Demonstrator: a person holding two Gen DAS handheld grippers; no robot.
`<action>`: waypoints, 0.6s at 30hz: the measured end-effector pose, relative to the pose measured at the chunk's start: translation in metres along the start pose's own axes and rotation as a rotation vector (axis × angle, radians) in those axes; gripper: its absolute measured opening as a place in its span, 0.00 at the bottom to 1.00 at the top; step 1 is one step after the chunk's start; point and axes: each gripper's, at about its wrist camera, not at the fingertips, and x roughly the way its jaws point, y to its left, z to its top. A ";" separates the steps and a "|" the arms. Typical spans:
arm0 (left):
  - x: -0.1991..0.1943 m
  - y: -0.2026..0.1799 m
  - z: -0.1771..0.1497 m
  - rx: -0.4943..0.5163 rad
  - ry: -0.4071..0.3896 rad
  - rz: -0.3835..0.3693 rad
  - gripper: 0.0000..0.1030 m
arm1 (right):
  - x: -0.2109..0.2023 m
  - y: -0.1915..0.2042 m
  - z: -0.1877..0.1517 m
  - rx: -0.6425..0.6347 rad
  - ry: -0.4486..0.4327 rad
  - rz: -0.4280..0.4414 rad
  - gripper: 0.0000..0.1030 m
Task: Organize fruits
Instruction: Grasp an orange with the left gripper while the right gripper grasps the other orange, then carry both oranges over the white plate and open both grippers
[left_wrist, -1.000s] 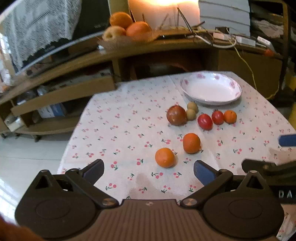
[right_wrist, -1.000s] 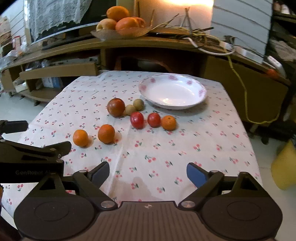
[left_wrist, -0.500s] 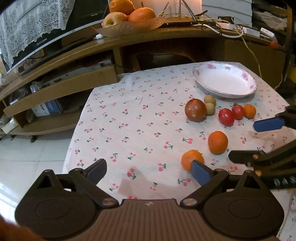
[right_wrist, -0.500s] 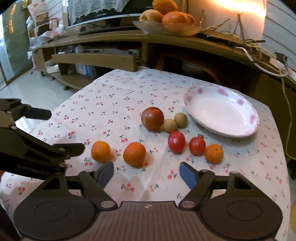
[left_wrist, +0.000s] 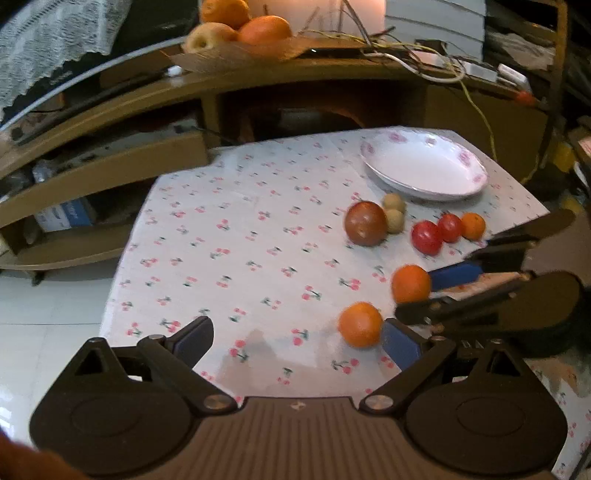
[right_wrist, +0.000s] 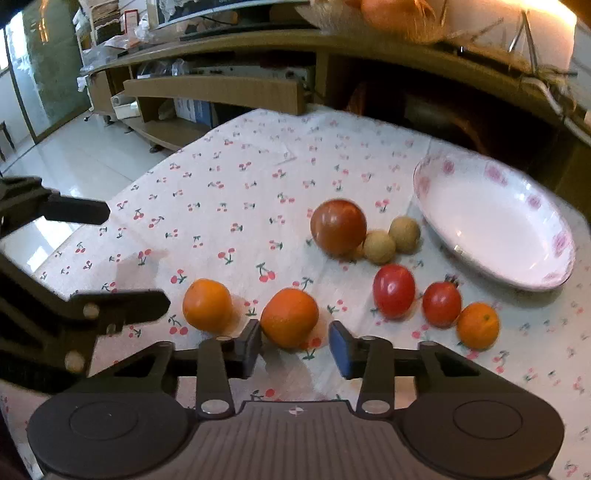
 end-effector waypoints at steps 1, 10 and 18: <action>0.002 -0.002 0.000 0.008 0.005 -0.011 0.99 | 0.000 -0.001 0.000 0.008 -0.006 0.010 0.34; 0.018 -0.026 0.008 0.061 0.018 -0.086 0.77 | -0.021 -0.018 -0.002 0.078 -0.023 0.021 0.30; 0.039 -0.038 0.007 0.046 0.087 -0.067 0.40 | -0.043 -0.043 -0.009 0.139 -0.058 -0.014 0.30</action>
